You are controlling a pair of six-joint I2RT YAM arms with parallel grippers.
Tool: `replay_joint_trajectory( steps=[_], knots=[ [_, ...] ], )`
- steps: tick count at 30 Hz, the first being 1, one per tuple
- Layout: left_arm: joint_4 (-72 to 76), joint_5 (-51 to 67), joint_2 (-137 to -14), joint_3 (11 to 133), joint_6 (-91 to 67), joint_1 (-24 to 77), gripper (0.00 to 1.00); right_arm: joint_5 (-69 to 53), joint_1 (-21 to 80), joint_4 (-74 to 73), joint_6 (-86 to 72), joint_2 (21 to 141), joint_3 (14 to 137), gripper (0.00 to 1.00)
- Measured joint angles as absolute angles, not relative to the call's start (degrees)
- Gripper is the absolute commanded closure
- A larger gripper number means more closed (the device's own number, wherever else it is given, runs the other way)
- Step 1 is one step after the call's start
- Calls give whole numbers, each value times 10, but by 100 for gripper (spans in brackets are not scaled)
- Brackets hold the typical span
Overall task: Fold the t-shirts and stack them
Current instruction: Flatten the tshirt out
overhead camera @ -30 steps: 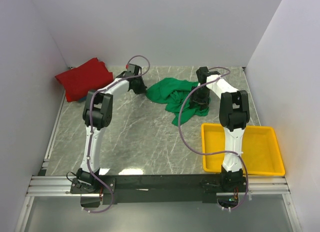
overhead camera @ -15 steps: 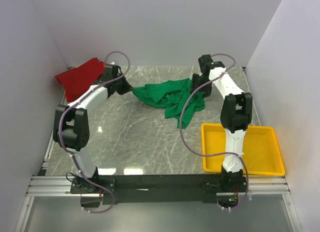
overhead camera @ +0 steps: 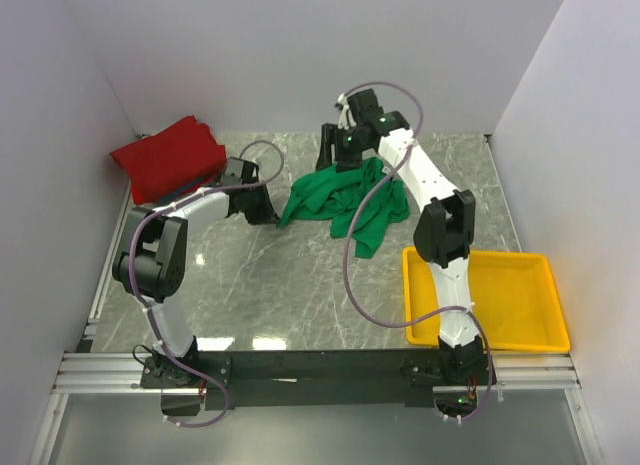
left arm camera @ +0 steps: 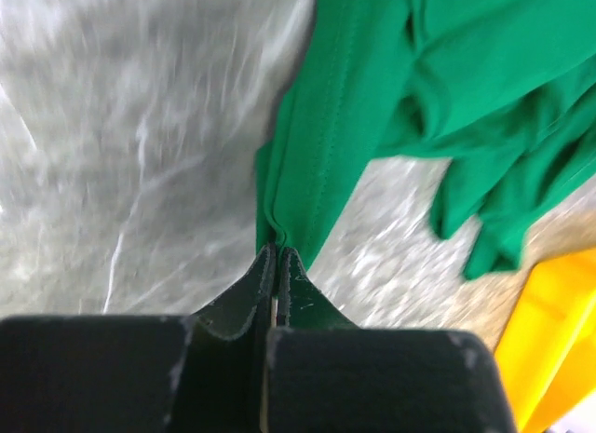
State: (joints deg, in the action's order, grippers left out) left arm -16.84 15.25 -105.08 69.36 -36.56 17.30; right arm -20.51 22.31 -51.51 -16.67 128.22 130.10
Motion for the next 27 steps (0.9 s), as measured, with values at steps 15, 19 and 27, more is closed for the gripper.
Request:
replay_joint_trajectory(
  steps=[15, 19, 27],
  knots=[
    [-166, 270, -992, 583, -310, 181, 100, -282, 243, -504, -163, 1364, 1277, 32],
    [-167, 244, -992, 583, -312, 181, 100, -289, 259, -500, -157, 1364, 1258, 32],
    [-171, 213, -992, 600, -325, 181, 100, -285, 294, -497, -155, 1374, 1270, 32]
  ],
)
